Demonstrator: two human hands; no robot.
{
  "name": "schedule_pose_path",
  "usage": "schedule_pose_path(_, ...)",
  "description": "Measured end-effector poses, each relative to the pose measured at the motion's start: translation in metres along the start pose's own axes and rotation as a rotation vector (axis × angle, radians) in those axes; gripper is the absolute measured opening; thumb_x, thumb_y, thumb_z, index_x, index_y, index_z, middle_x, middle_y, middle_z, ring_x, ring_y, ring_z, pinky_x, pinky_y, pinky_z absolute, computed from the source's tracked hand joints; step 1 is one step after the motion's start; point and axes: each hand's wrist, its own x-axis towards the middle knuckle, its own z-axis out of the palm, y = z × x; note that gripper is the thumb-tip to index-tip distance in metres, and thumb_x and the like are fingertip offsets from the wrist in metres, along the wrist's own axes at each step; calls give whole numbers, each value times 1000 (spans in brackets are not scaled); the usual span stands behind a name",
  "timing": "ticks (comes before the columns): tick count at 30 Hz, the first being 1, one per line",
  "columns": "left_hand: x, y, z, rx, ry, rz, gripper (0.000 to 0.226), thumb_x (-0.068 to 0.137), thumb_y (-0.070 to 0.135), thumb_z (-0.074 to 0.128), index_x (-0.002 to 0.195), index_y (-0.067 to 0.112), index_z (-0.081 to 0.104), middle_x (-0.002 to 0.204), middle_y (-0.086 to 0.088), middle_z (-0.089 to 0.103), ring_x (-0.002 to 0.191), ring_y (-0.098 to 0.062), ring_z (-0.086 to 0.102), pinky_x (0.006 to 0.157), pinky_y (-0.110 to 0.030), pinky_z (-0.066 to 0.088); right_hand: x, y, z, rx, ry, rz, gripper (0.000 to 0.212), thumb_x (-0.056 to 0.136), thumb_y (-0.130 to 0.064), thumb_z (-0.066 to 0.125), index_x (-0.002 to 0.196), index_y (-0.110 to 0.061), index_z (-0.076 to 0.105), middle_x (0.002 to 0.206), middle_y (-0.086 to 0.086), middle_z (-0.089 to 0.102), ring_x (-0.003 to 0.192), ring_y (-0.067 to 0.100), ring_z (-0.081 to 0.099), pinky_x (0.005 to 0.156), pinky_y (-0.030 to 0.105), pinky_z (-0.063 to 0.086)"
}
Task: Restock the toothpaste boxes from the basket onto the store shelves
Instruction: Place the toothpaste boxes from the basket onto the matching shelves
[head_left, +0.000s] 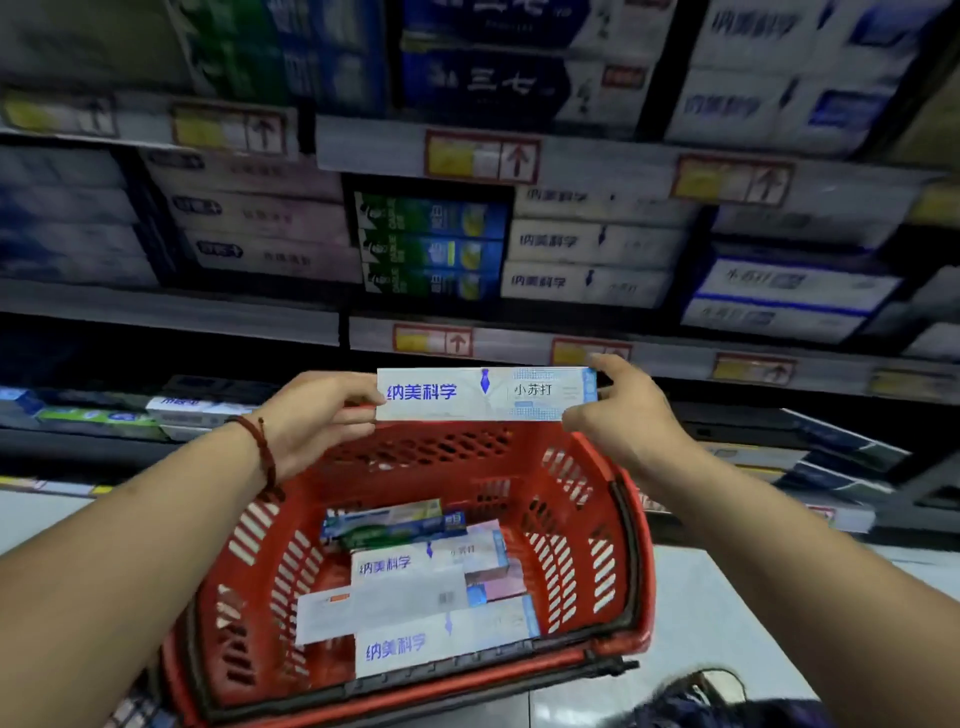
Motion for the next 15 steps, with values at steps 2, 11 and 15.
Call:
schedule_pose_path(2, -3, 13, 12, -35, 48, 98, 28, 90, 2, 59, 114, 9, 73, 115, -8, 75, 109, -21, 65, 90, -30, 52, 1, -9, -10, 60, 80, -27, 80, 73, -3, 71, 148, -14, 45, 104, -6, 71, 97, 21, 72, 93, 46, 58)
schedule_pose_path(11, 10, 34, 59, -14, -25, 217, 31, 92, 0, 60, 111, 20, 74, 111, 3, 77, 116, -12, 66, 115, -42, 41, 23, -9, -33, 175, 230, -17, 52, 78, 8, 65, 123, -20, 60, 105, -1, 73, 95, 16, 71, 93, 44, 57)
schedule_pose_path(15, 23, 44, 80, -46, 2, 246, 34, 90, -3, 58, 107, 21, 75, 105, 5, 78, 114, -12, 67, 114, -40, 42, 35, -10, -48, 255, 223, -10, 55, 82, 9, 67, 126, -22, 59, 108, -3, 72, 94, 7, 68, 83, 25, 53)
